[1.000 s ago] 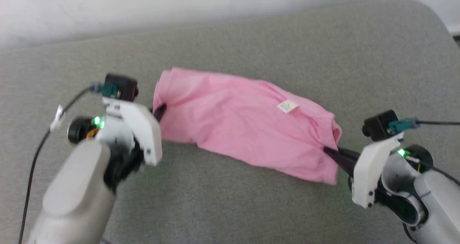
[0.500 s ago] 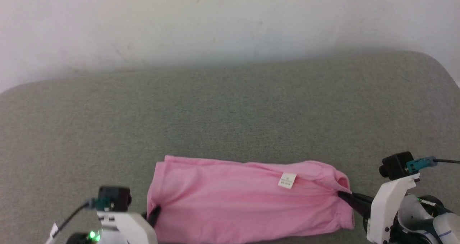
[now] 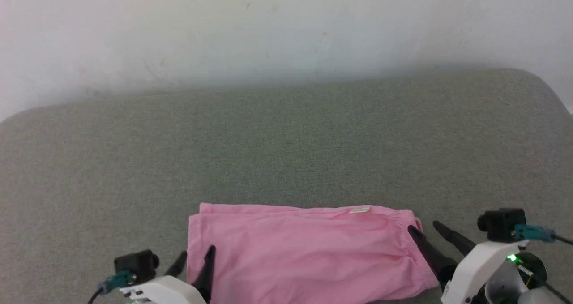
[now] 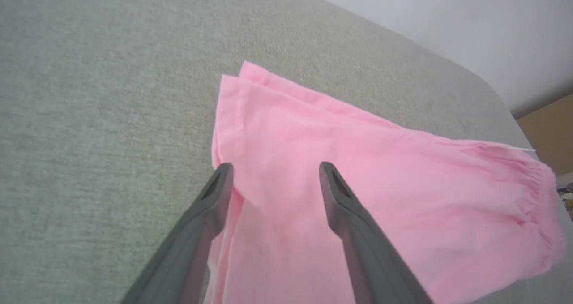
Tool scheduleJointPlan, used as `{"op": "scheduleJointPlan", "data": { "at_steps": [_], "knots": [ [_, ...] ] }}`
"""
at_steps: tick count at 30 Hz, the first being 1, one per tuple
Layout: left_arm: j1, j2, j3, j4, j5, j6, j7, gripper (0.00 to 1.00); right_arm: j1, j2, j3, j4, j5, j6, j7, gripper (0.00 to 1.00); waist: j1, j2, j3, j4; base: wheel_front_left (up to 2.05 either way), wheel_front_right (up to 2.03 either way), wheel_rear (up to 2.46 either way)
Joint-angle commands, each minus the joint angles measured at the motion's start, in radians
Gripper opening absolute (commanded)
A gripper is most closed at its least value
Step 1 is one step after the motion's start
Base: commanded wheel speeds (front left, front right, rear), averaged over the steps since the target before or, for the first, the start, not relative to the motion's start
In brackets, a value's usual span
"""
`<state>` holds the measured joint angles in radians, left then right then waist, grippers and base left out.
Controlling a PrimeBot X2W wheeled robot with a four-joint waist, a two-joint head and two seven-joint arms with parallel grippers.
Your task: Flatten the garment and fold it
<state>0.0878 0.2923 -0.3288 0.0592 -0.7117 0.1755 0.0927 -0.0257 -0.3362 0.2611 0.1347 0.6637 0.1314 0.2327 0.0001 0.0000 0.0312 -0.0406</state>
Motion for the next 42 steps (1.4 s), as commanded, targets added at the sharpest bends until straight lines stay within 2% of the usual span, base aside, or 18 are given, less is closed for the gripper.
{"op": "scheduleJointPlan", "data": {
  "at_steps": [1, 3, 6, 8, 11, 14, 19, 24, 32, 33, 35, 36, 42],
  "knots": [
    [-0.017, -0.002, 0.009, 0.003, 0.011, -0.004, -0.02, 1.0, 0.021, 0.009, -0.007, -0.007, -0.016, -0.001, -0.014, 1.0, -0.0001, 0.0, -0.009, -0.002, 0.0, 0.0, 0.0],
    [-0.021, -0.008, 0.03, 0.004, 0.024, -0.004, -0.087, 1.0, 0.052, 0.039, -0.05, -0.033, -0.052, -0.001, -0.057, 1.0, -0.0001, 0.0, -0.019, -0.003, 0.0, 0.0, 0.0],
    [-0.027, -0.014, 0.063, 0.003, 0.059, 0.005, -0.207, 1.0, 0.092, 0.072, -0.122, -0.069, -0.118, -0.001, -0.065, 1.0, -0.0001, 0.0, -0.032, -0.002, 0.0, 0.0, 0.0],
    [-0.028, -0.011, 0.079, 0.006, 0.1, 0.018, -0.288, 1.0, 0.112, 0.087, -0.165, -0.097, -0.163, -0.001, -0.041, 1.0, -0.0001, 0.0, -0.039, 0.0, 0.0, 0.0, 0.0],
    [-0.032, -0.011, 0.096, 0.001, 0.177, 0.03, -0.343, 1.0, 0.138, 0.099, -0.219, -0.138, -0.219, -0.001, 0.026, 1.0, -0.0001, 0.0, -0.043, 0.015, 0.0, 0.0, 0.0],
    [-0.035, -0.028, 0.125, -0.037, 0.259, 0.022, -0.353, 1.0, 0.164, 0.099, -0.247, -0.167, -0.255, -0.001, 0.128, 1.0, -0.0001, 0.0, -0.039, 0.038, 0.0, 0.0, 0.0],
    [-0.009, -0.083, 0.211, -0.118, 0.388, -0.024, -0.354, 1.0, 0.173, 0.1, -0.251, -0.159, -0.234, -0.001, 0.263, 1.0, -0.0001, 0.0, -0.025, 0.079, 0.0, 0.0, 0.0],
    [0.008, -0.108, 0.267, -0.118, 0.47, -0.071, -0.354, 1.0, 0.137, 0.107, -0.239, -0.074, -0.208, -0.001, 0.317, 1.0, -0.0001, 0.0, -0.001, 0.117, 0.0, 0.0, 0.0],
    [0.001, -0.141, 0.275, -0.095, 0.574, -0.126, -0.354, 1.0, 0.052, 0.118, -0.175, 0.134, -0.151, -0.001, 0.351, 1.0, -0.0001, 0.0, 0.017, 0.144, 0.0, 0.0, 0.0],
    [0.0, -0.147, 0.276, -0.093, 0.58, -0.13, -0.354, 1.0, 0.048, 0.118, -0.161, 0.153, -0.139, -0.001, 0.363, 0.62, -0.0001, 0.0, 0.017, 0.144, 0.0, 0.0, 0.0],
    [-0.002, -0.158, 0.282, -0.089, 0.588, -0.138, -0.354, 1.0, 0.039, 0.113, -0.135, 0.181, -0.122, -0.001, 0.38, 0.15, -0.0001, 0.0, 0.017, 0.144, 0.0, 0.0, 0.0],
    [-0.003, -0.165, 0.286, -0.088, 0.588, -0.142, -0.354, 1.0, 0.035, 0.111, -0.121, 0.19, -0.114, -0.001, 0.389, 0.0, -0.0001, 0.0, 0.017, 0.143, 0.0, 0.0, 0.0],
    [-0.003, -0.188, 0.326, -0.098, 0.601, -0.165, -0.354, 1.0, 0.008, 0.081, -0.058, 0.17, -0.091, -0.001, 0.393, 0.0, -0.0001, 0.0, 0.01, 0.127, 0.0, 0.0, 0.0]
  ]
}}
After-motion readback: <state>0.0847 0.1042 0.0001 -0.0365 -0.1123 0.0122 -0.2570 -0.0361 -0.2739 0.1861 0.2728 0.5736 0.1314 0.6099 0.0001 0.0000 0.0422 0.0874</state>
